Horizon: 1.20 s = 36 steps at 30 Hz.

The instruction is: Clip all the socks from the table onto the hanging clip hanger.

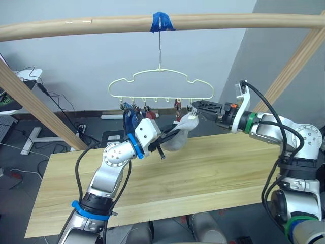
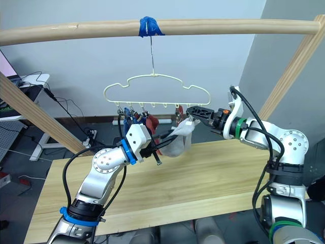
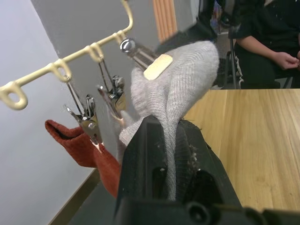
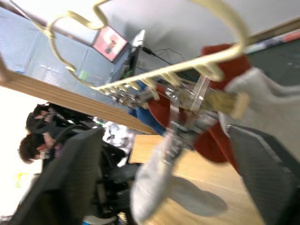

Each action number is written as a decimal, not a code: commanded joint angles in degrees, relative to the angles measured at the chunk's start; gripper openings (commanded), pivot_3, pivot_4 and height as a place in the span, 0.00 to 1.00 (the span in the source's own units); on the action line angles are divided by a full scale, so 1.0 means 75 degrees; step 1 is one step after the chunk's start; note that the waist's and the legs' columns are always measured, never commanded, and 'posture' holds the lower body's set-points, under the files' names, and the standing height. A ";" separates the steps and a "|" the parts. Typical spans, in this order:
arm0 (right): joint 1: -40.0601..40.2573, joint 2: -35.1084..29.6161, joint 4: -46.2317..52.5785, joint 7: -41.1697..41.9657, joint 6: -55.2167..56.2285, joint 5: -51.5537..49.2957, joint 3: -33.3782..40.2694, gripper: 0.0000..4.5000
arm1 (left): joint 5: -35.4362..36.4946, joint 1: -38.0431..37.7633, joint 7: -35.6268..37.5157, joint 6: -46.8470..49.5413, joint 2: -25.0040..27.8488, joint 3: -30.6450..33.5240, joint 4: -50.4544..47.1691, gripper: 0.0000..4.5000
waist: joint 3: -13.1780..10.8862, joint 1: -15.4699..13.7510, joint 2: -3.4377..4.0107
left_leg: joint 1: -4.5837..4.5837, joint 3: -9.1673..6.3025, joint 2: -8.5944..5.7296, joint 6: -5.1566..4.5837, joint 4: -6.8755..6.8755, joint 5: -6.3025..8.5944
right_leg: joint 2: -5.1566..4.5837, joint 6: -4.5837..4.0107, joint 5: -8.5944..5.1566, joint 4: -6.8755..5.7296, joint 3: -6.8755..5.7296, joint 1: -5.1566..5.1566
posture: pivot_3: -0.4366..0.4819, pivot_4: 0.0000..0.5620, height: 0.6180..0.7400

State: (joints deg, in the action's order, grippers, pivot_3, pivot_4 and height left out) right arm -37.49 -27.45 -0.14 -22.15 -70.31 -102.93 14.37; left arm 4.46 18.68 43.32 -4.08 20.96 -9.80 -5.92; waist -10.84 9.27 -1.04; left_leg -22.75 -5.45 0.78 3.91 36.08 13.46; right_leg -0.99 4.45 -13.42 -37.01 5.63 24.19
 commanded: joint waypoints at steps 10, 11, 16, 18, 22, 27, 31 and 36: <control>0.2083 -0.3828 0.3247 0.7172 0.3367 0.6343 -0.1056 1.00 | 0.0397 0.0270 0.0361 0.0112 -0.0096 -0.0141 0.0124 0.22 | -0.0006 -0.0131 0.0003 | 0.0011 0.0016 0.0000 0.0001 0.0002 0.0001 | -0.0001 0.0013 -0.0003 0.0012 0.0005 -0.0002 | 0.28 0.29 1.00; 0.2224 -0.3799 0.3292 0.7448 0.3724 0.6719 -0.1128 1.00 | 0.0471 0.0286 0.0412 0.0192 -0.0107 -0.0138 0.0121 0.30 | -0.0006 -0.0128 0.0002 | 0.0020 0.0023 0.0000 0.0001 0.0004 0.0001 | -0.0001 0.0015 -0.0002 0.0010 0.0010 -0.0007 | 0.28 0.29 1.00; 0.2706 -0.3311 0.3451 0.8255 0.5111 0.7907 -0.1256 1.00 | 0.0928 0.0259 0.0577 0.0816 -0.0086 -0.0010 -0.0068 0.60 | -0.0006 -0.0122 0.0002 | 0.0028 0.0036 0.0000 0.0001 0.0008 0.0001 | -0.0001 0.0024 0.0005 0.0002 0.0025 -0.0008 | 0.28 0.29 1.00; 0.2775 -0.3210 0.3434 0.8484 0.5378 0.8229 -0.1295 1.00 | 0.1090 0.0206 0.0628 0.1042 -0.0008 0.0060 -0.0161 0.72 | -0.0006 -0.0128 0.0002 | 0.0026 0.0037 0.0000 0.0001 0.0008 0.0001 | -0.0001 0.0024 0.0005 0.0004 0.0026 -0.0008 | 0.28 0.28 1.00; 0.2861 -0.2898 0.3220 0.8637 0.5594 0.8674 -0.1434 1.00 | 0.1422 -0.0136 0.0824 0.1451 0.0406 0.0318 -0.0336 0.97 | -0.0006 -0.0125 0.0002 | 0.0026 0.0034 0.0000 0.0001 0.0007 0.0001 | -0.0001 0.0022 0.0005 0.0005 0.0025 -0.0008 | 0.30 0.28 1.00; 0.2929 -0.2554 0.2982 0.8915 0.5788 0.9084 -0.1621 1.00 | 0.2457 -0.0958 0.0679 0.2687 0.1227 0.1630 -0.1078 1.00 | -0.0008 -0.0142 0.0000 | 0.0034 0.0031 0.0005 0.0001 0.0005 0.0001 | 0.0001 0.0019 0.0004 -0.0008 0.0022 -0.0006 | 0.35 0.28 1.00; 0.2969 -0.2492 0.2733 0.9245 0.5971 0.9351 -0.1599 1.00 | 0.3299 -0.1696 0.0440 0.3622 0.1722 0.2736 -0.1783 1.00 | -0.0009 -0.0213 -0.0003 | 0.0033 0.0032 0.0001 0.0001 0.0011 0.0001 | -0.0005 0.0020 0.0005 -0.0005 0.0022 -0.0012 | 0.39 0.28 1.00; 0.2908 -0.2414 0.2610 0.9441 0.6056 0.9476 -0.1524 1.00 | 0.4024 -0.2357 -0.0051 0.4740 0.2230 0.3879 -0.2444 1.00 | -0.0009 -0.0379 -0.0004 | 0.0034 0.0025 0.0002 0.0001 0.0010 0.0001 | -0.0005 0.0019 0.0004 -0.0005 0.0015 -0.0012 | 0.43 0.27 1.00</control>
State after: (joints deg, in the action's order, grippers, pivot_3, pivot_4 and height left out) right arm -14.99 -45.74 18.65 47.73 -26.31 -32.03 1.07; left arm 33.25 1.59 44.22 29.98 36.34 16.09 -21.20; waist -10.91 6.43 -1.07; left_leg -22.50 -5.26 0.79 3.92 36.15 13.47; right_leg -1.03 4.59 -13.39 -37.05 5.73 24.10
